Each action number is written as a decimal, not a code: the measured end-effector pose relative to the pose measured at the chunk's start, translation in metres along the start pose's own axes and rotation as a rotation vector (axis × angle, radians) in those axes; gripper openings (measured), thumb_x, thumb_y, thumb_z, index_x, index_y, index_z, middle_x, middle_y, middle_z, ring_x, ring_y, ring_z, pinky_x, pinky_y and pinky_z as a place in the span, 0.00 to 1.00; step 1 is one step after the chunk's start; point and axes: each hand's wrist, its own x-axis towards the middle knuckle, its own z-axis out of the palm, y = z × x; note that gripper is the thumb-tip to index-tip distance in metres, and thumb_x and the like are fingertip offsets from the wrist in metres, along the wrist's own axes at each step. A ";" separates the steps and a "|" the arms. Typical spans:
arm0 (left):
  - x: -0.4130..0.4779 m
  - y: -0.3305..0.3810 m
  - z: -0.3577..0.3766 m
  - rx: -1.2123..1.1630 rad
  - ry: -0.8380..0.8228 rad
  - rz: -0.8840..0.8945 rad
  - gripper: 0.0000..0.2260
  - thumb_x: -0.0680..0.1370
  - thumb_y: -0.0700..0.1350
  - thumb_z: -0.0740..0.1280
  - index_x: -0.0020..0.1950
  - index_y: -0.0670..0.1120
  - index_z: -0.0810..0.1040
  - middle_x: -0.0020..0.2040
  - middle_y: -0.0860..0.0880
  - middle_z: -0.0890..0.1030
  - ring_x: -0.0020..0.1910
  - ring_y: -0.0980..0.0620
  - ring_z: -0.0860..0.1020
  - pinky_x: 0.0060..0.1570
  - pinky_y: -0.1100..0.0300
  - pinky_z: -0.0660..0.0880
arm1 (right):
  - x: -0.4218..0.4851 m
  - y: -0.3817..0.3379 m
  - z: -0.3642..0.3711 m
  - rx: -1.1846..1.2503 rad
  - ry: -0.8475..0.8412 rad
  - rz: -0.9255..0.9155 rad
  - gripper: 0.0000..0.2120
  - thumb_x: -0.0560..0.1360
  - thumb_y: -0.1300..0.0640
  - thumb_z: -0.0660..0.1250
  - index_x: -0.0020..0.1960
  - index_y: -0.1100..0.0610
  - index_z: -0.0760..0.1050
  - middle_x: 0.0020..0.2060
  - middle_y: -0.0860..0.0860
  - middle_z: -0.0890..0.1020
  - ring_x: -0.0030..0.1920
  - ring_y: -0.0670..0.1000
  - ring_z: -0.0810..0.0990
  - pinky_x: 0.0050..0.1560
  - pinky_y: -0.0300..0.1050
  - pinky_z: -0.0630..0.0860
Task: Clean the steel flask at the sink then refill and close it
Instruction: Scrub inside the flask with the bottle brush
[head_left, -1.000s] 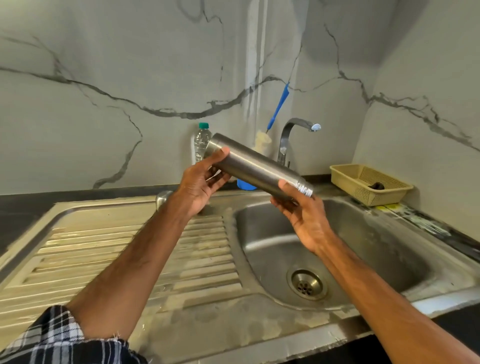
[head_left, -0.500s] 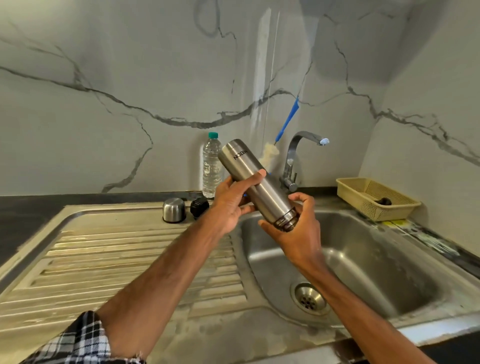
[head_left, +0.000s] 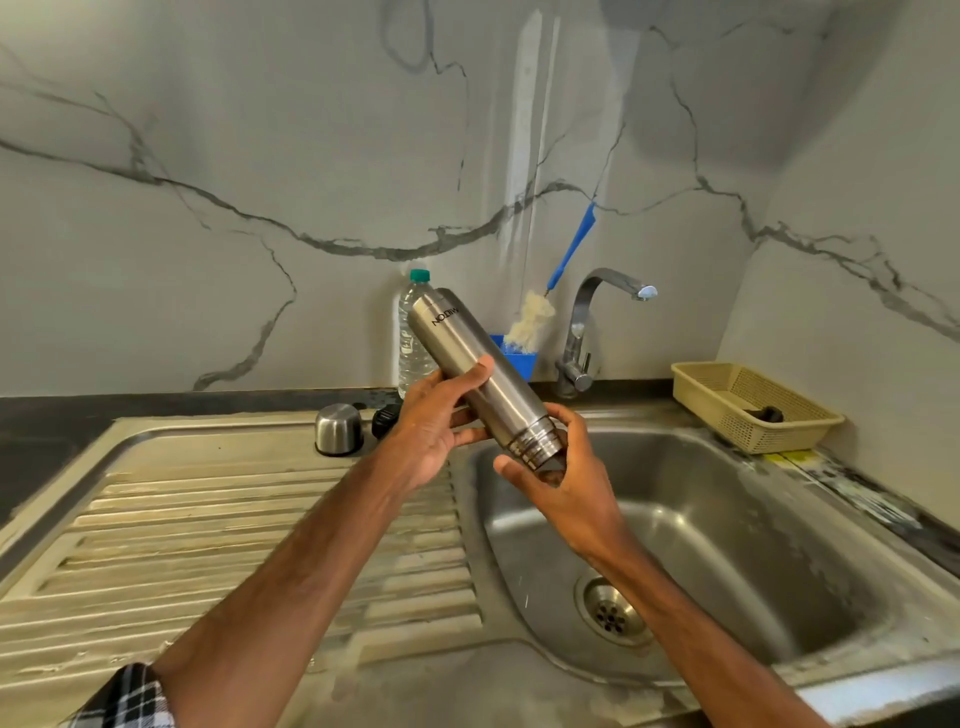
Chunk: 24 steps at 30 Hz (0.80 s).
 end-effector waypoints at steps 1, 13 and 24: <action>0.001 0.002 -0.002 -0.009 0.019 0.007 0.22 0.75 0.46 0.76 0.67 0.42 0.76 0.58 0.41 0.85 0.55 0.42 0.85 0.49 0.45 0.83 | 0.000 0.000 -0.001 0.019 -0.013 0.003 0.36 0.71 0.41 0.75 0.73 0.42 0.61 0.59 0.40 0.77 0.53 0.40 0.81 0.50 0.37 0.80; -0.001 0.029 -0.010 -0.053 0.079 0.103 0.22 0.72 0.47 0.77 0.64 0.44 0.76 0.52 0.45 0.86 0.50 0.45 0.86 0.48 0.45 0.84 | 0.150 -0.062 -0.054 -1.119 0.169 -0.599 0.23 0.69 0.71 0.73 0.63 0.60 0.76 0.65 0.57 0.77 0.67 0.57 0.73 0.66 0.52 0.72; 0.000 0.036 -0.014 -0.112 0.082 0.081 0.29 0.73 0.46 0.77 0.70 0.41 0.72 0.59 0.41 0.83 0.56 0.41 0.84 0.58 0.37 0.80 | 0.219 -0.096 -0.041 -2.106 -0.114 -0.438 0.12 0.77 0.57 0.71 0.59 0.53 0.78 0.55 0.53 0.83 0.64 0.55 0.76 0.78 0.66 0.47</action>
